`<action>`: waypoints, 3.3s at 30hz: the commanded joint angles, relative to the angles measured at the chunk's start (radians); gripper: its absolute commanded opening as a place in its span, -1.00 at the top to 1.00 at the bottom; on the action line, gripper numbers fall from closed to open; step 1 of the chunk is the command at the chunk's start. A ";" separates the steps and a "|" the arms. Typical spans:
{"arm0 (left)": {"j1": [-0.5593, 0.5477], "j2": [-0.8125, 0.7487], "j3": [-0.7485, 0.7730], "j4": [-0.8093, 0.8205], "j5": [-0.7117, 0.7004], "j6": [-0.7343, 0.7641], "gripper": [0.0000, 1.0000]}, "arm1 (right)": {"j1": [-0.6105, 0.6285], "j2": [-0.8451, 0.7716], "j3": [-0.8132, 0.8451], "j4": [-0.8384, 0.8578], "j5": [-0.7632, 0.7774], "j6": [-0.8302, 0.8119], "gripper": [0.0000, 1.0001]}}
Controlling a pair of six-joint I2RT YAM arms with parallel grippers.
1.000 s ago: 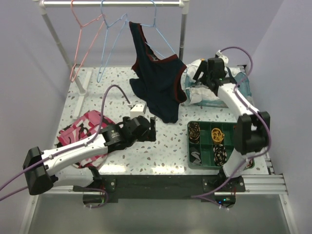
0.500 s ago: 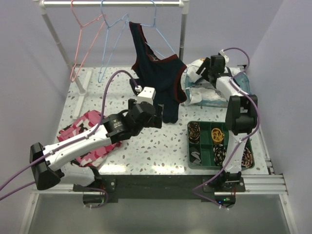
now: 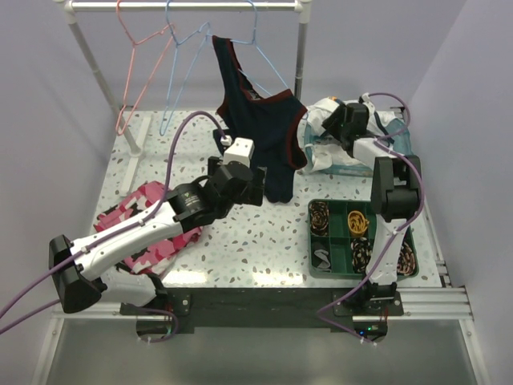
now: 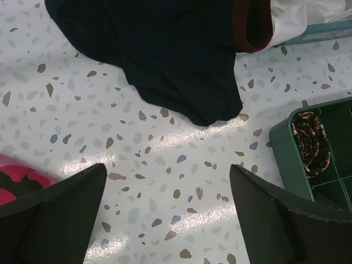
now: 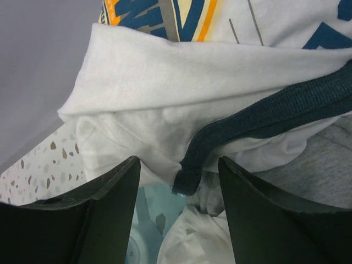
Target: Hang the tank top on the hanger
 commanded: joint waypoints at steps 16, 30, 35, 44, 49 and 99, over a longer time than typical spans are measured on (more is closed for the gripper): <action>0.010 0.000 0.109 -0.039 -0.025 0.039 -1.00 | -0.009 -0.203 0.016 0.009 0.045 -0.021 1.00; 0.013 -0.024 0.155 -0.002 -0.021 0.050 -1.00 | -0.009 -0.531 0.282 -0.126 0.110 -0.150 1.00; 0.013 -0.035 0.156 0.032 -0.013 0.062 -1.00 | -0.008 -0.592 0.392 -0.125 0.067 -0.143 1.00; 0.013 -0.075 0.141 0.076 -0.024 0.065 -1.00 | -0.002 -0.593 0.719 -0.238 0.015 -0.118 1.00; 0.016 -0.113 0.116 0.096 -0.022 0.058 -1.00 | 0.003 -0.669 0.725 -0.257 -0.065 -0.032 1.00; 0.031 -0.381 -0.460 -0.393 0.013 -0.597 -0.44 | 1.020 -0.754 -0.815 -0.120 0.012 0.054 -0.18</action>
